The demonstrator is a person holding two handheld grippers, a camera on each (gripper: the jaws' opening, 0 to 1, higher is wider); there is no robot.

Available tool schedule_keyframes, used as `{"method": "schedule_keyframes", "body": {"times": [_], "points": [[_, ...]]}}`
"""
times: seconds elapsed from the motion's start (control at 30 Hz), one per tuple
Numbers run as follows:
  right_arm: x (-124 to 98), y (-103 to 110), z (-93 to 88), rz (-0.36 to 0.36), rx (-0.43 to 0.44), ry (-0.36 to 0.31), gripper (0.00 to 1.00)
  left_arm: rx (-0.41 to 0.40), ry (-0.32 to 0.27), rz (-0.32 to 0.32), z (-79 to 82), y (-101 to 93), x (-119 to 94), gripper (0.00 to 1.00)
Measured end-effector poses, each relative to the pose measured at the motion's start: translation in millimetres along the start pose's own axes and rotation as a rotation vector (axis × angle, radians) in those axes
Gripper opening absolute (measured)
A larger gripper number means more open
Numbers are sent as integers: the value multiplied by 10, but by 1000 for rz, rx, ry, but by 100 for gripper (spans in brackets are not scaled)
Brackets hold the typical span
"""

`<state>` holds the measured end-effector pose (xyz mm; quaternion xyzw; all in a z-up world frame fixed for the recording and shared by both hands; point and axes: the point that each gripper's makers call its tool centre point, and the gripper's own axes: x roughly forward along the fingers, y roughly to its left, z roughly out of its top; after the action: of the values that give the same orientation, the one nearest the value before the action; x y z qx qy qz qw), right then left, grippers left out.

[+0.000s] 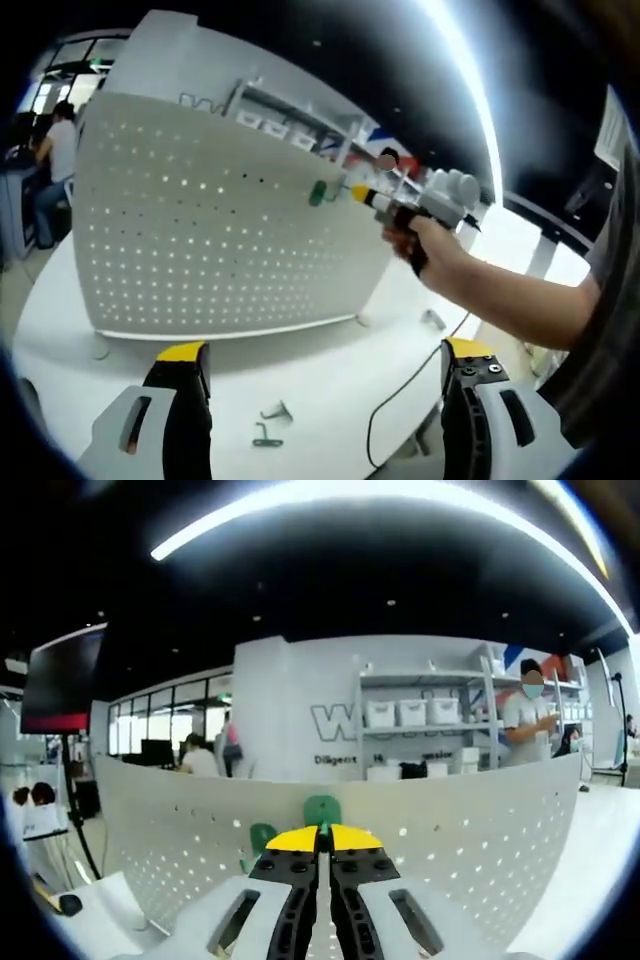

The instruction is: Insert the hook assembly into the mounting plate slot until the hook locks in place.

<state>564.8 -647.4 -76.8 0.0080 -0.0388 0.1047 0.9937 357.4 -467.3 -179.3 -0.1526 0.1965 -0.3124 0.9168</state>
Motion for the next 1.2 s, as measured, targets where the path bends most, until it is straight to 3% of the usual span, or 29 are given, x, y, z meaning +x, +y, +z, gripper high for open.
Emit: {"method": "schedule_keyframes", "body": {"times": [0.3,1.2], "points": [[-4,-5,-129,-28,6,14,0,-10,3,4,-16,14,-3,97],[26,-13,-223,-57,-6,23,0,-25,9,18,-49,86,-51,95]]}}
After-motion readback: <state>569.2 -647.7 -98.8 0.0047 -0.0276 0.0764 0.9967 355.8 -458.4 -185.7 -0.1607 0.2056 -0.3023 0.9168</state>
